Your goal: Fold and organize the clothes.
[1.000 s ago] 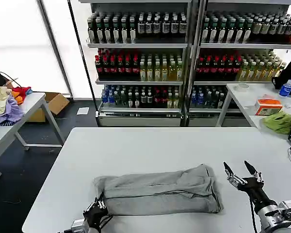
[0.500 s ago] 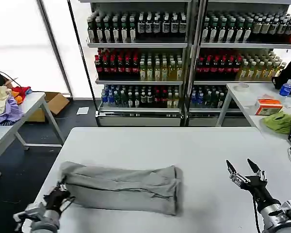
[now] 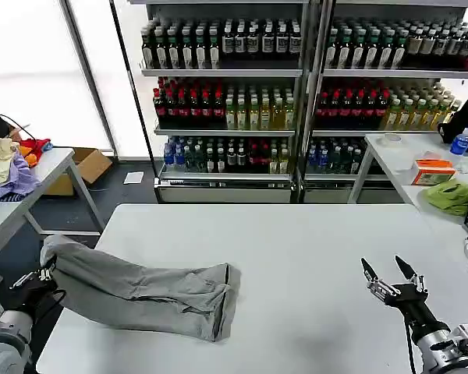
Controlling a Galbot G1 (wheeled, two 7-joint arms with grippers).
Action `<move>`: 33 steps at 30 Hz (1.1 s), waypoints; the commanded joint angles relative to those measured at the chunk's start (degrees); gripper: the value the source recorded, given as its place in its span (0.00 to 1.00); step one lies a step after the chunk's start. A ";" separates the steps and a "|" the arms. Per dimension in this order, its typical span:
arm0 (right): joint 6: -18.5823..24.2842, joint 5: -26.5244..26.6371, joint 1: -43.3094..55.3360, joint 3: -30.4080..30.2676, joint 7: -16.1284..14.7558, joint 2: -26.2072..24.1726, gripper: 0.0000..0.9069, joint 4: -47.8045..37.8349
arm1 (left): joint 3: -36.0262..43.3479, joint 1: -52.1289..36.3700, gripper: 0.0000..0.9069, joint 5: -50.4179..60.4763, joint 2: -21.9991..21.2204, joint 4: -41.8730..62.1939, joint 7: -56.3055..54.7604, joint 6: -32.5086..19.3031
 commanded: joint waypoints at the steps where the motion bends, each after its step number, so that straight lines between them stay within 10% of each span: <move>1: -0.09 -0.68 -0.43 -0.41 0.11 0.06 1.00 0.11 | 18.41 -2.91 0.03 -8.53 1.37 -13.42 -5.70 -0.49; 23: 0.52 -0.14 -2.31 1.85 -0.25 -1.21 1.00 -0.35 | 51.77 -9.95 0.04 19.58 -2.33 6.98 1.71 -3.83; 25: 0.53 -0.16 -2.52 1.68 -0.28 -1.00 1.00 -0.31 | 52.45 -10.39 1.00 19.70 -2.59 7.17 1.59 -3.41; 33: 0.41 0.06 -2.72 1.45 -0.49 -1.83 1.00 0.01 | 47.20 -12.98 1.00 16.81 -2.40 5.19 -1.29 -1.07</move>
